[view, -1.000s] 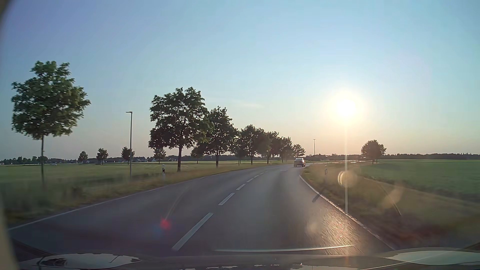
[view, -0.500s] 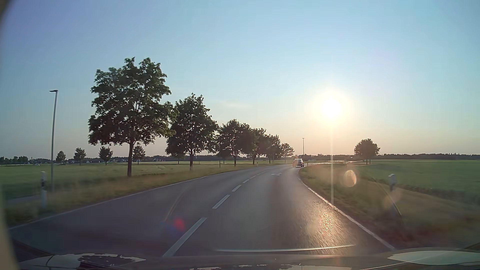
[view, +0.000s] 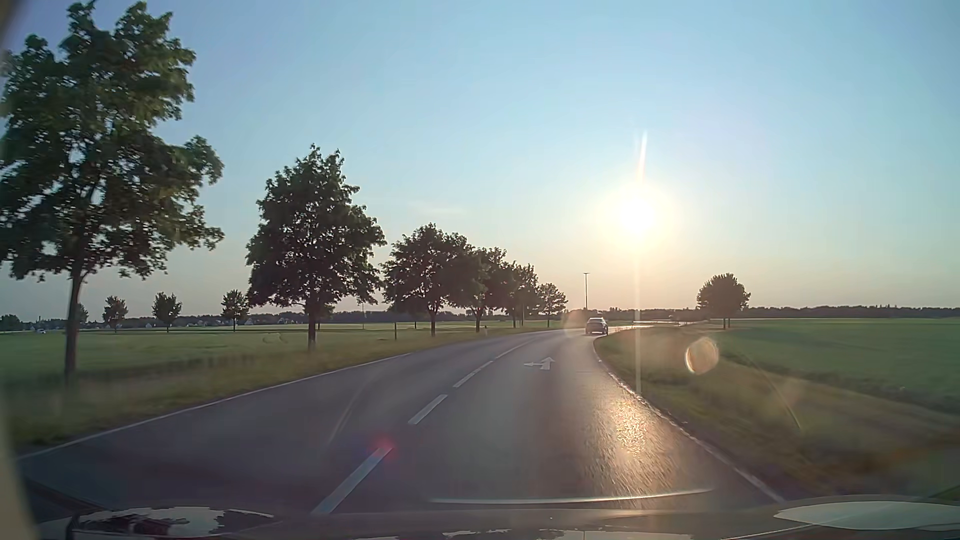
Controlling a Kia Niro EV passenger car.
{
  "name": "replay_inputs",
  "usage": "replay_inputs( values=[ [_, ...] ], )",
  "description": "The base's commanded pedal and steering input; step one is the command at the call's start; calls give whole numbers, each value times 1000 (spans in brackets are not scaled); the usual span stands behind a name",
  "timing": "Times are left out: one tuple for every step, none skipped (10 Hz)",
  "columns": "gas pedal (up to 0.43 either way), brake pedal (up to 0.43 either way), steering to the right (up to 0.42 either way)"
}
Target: Follow the waypoints while adhering to traffic rules and regulations
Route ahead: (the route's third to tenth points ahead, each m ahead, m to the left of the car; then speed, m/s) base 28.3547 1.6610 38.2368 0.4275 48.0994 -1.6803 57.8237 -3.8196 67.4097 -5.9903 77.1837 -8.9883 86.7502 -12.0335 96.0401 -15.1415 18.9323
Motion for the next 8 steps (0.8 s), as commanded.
replay_inputs(
  values=[
    [189, 18, 25],
    [189, 12, 25],
    [189, 18, 25],
    [189, 12, 24],
    [189, 18, 24],
    [189, 18, 24],
    [189, 12, 24],
    [177, 12, 23]
  ],
)
